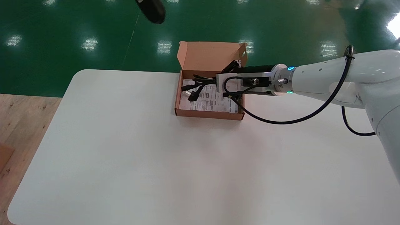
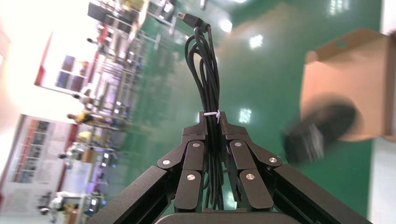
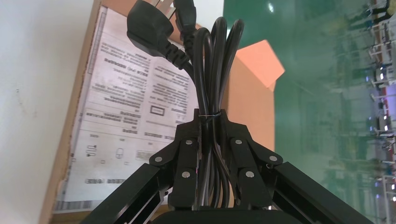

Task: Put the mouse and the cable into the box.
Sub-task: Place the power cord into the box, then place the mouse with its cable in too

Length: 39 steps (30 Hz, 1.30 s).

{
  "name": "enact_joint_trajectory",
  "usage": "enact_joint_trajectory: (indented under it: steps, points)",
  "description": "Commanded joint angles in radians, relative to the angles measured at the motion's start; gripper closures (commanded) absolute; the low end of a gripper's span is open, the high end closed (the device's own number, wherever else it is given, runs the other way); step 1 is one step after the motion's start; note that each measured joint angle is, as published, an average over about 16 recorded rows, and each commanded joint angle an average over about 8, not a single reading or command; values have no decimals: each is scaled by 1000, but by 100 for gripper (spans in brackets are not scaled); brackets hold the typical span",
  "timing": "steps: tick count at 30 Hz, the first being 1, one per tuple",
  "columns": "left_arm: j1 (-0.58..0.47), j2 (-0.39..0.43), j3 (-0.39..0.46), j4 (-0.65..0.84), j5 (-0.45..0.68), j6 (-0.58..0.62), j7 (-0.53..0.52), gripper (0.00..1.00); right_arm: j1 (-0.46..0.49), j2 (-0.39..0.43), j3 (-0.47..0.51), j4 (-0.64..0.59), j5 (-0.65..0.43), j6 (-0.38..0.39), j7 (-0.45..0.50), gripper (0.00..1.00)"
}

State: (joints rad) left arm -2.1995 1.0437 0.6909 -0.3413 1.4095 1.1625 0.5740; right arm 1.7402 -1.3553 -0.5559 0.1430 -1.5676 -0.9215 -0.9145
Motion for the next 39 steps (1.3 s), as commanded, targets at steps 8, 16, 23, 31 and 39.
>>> enact_joint_trajectory:
  steps: [8,16,23,31,39]
  points:
    - [-12,5,-13,24,-17,1,58,100,-37,-12,-38,35,16,67,42,82]
    - [-17,11,0,61,4,2,60,100,-69,-13,-96,92,41,158,97,0]
    - [-18,30,17,91,23,25,43,100,-84,-12,-154,129,69,226,134,0]
    - [24,94,5,139,-5,19,59,100,-70,-5,-208,129,109,267,176,0]
    - [106,212,-28,212,-65,17,100,100,65,76,-173,12,182,250,238,0]
